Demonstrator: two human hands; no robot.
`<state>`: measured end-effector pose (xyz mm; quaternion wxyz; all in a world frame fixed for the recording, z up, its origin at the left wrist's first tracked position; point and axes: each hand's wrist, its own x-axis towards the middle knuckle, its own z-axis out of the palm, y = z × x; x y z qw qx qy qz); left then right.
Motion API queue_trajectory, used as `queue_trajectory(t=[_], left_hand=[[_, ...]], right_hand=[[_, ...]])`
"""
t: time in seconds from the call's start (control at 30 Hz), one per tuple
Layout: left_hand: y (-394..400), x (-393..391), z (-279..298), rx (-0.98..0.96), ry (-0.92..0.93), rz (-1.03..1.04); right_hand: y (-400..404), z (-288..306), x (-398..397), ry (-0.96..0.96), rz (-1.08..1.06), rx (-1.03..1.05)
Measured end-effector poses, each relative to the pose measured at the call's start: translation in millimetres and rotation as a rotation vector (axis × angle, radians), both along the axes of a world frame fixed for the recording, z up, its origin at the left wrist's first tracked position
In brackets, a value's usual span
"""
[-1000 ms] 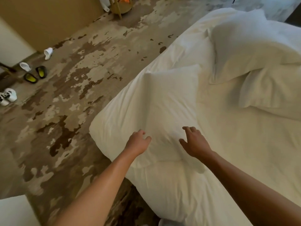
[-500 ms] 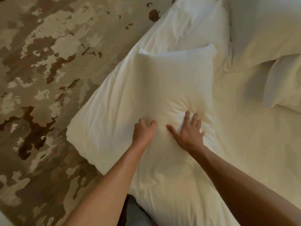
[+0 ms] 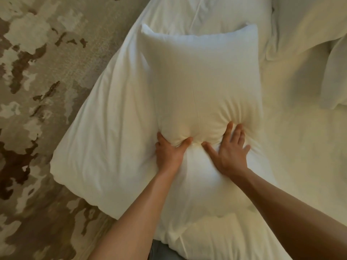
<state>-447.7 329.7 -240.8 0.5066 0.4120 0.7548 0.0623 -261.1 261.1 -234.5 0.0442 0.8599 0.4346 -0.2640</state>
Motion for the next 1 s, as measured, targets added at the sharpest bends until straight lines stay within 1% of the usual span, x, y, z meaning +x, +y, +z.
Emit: queue_trajectory(t=[0.17, 0.23, 0.33, 0.43, 0.6, 0.7, 0.87, 1.0], left_hand=[[-2, 9, -7, 0.057, 0.009, 0.047], [-3, 10, -4, 0.073, -0.016, 0.074], [-6, 12, 11, 0.078, -0.063, 0.101], [-12, 19, 43, 0.147, -0.102, 0.068], [-35, 42, 117, 0.330, -0.140, -0.120], [-58, 50, 163, 0.401, -0.120, -0.251], [-105, 46, 226, 0.464, -0.050, -0.490], [-142, 42, 265, 0.505, 0.014, -0.723]], right_hand=[[2, -8, 7, 0.004, 0.004, 0.004], [2, -5, 8, 0.018, 0.006, 0.006], [-2, 10, 14, 0.057, -0.002, 0.019], [-12, 36, 28, 0.125, -0.036, 0.035], [-50, 95, 50, 0.260, -0.102, 0.096], [-84, 132, 52, 0.274, -0.086, 0.153], [-142, 188, 54, 0.253, -0.015, 0.374], [-172, 232, 70, 0.230, 0.105, 0.556]])
